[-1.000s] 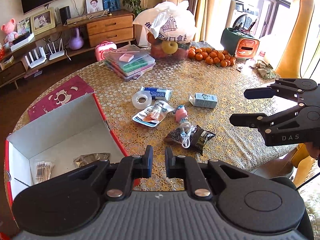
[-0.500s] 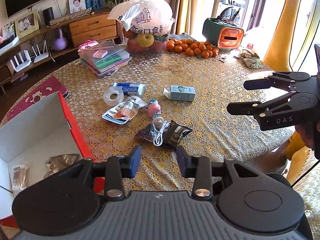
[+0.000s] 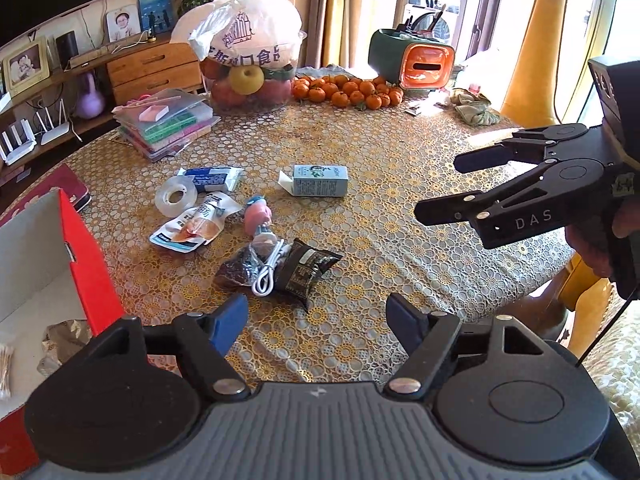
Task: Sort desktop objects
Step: 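Move the left tool to the black snack packet while the right tool reaches the white milk carton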
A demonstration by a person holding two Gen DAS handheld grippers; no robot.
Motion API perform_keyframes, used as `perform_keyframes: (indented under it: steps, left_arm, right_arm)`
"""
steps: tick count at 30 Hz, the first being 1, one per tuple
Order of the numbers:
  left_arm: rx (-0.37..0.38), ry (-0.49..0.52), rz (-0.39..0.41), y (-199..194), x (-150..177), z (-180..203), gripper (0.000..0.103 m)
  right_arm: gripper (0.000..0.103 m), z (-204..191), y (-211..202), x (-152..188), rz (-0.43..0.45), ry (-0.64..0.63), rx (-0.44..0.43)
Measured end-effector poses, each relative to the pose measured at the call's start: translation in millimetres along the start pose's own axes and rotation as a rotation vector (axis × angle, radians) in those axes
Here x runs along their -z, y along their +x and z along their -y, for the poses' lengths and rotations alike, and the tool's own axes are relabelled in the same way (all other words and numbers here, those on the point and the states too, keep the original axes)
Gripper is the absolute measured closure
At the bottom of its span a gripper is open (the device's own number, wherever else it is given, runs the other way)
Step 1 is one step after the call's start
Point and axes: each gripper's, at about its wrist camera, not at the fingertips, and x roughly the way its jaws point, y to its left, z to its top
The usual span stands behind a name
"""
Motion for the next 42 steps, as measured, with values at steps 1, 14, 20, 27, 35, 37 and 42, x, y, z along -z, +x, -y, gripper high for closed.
perform_keyframes:
  steps: [1,14,20,27,35,37,42]
  left_arm:
    - [0.006,0.004,-0.002,3,1,2,0.027]
    - [0.052,0.029,-0.001,35,6,10,0.013]
    - [0.086,0.008,0.013,47,1,3,0.013]
    - [0.101,0.037,0.009,66,-2,0,0.013]
    - [0.124,0.069,0.009,87,-6,-1,0.013]
    - [0.127,0.07,0.005,93,-6,-3,0.013]
    - [0.143,0.076,0.0,104,-8,-5,0.013]
  right_arm:
    - [0.017,1,2,0,0.0,0.002,-0.001]
    - [0.008,19,35,4,-0.011,0.004,0.006]
    - [0.008,28,51,1,-0.025,0.0,0.01]
    - [0.008,34,71,-3,-0.05,-0.02,0.003]
    - [0.01,39,96,-8,-0.072,-0.044,-0.015]
    - [0.011,39,101,-9,-0.079,-0.051,-0.02]
    - [0.012,39,114,-13,-0.09,-0.064,-0.032]
